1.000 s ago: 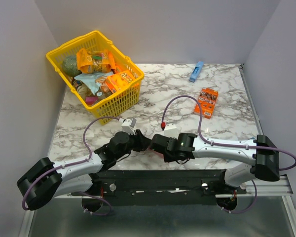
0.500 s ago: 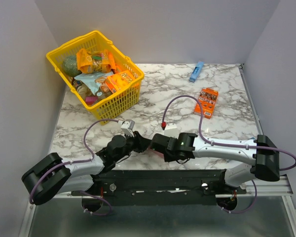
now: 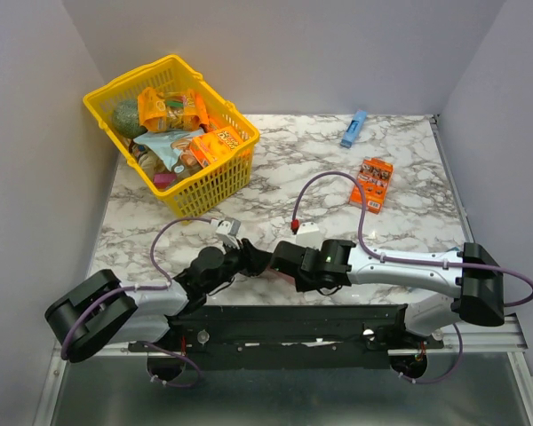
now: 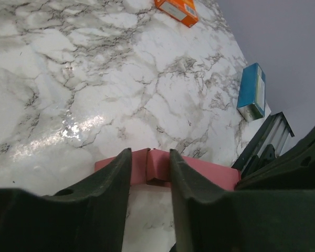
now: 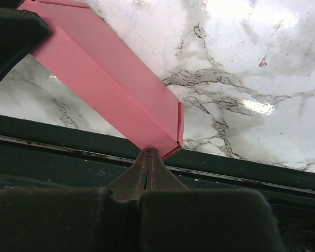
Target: Fold the paper box
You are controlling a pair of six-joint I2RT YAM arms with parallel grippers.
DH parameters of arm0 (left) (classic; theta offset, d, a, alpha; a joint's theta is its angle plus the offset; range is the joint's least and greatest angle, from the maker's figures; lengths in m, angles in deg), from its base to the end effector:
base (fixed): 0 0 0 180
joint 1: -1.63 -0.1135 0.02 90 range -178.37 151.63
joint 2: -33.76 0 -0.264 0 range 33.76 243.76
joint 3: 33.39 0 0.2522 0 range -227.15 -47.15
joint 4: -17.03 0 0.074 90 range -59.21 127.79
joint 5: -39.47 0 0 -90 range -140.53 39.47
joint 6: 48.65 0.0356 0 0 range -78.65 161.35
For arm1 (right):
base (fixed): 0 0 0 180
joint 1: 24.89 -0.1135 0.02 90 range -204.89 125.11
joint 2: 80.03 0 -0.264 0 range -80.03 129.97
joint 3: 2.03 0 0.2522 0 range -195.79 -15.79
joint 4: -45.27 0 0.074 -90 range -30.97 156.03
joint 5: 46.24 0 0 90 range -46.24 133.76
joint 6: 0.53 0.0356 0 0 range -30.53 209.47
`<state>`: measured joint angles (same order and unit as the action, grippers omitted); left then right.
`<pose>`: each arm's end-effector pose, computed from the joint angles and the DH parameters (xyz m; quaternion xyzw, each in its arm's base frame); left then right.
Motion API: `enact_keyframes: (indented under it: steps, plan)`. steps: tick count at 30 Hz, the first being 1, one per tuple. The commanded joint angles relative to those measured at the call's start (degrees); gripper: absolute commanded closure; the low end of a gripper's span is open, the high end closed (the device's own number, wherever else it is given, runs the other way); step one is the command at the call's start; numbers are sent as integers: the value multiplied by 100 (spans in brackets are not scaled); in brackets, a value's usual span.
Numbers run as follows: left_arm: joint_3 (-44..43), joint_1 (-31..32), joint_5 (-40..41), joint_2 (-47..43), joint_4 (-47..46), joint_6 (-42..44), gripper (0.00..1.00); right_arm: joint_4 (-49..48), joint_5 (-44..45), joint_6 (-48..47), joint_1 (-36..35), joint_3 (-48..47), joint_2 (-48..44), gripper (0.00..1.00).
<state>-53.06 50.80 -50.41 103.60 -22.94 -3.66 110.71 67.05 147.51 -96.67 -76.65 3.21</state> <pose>0.1298 -0.1501 0.1482 0.0272 0.7667 -0.4693 0.4373 0.0970 0.2498 0.2353 -0.0882 0.9663 0.0382 0.2386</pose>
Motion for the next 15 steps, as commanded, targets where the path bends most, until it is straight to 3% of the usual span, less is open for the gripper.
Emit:
enact_keyframes:
  steps: [1,8,15]
  plan:
    - [-207,40,-267,-277,1996,370,49,369,-44,76,-2,303,219,97]
    - [-1174,23,374,-1446,3974,836,43,369,-35,76,7,276,210,97]
    - [-1263,23,252,-1333,4302,828,54,369,-44,67,-2,276,192,97]
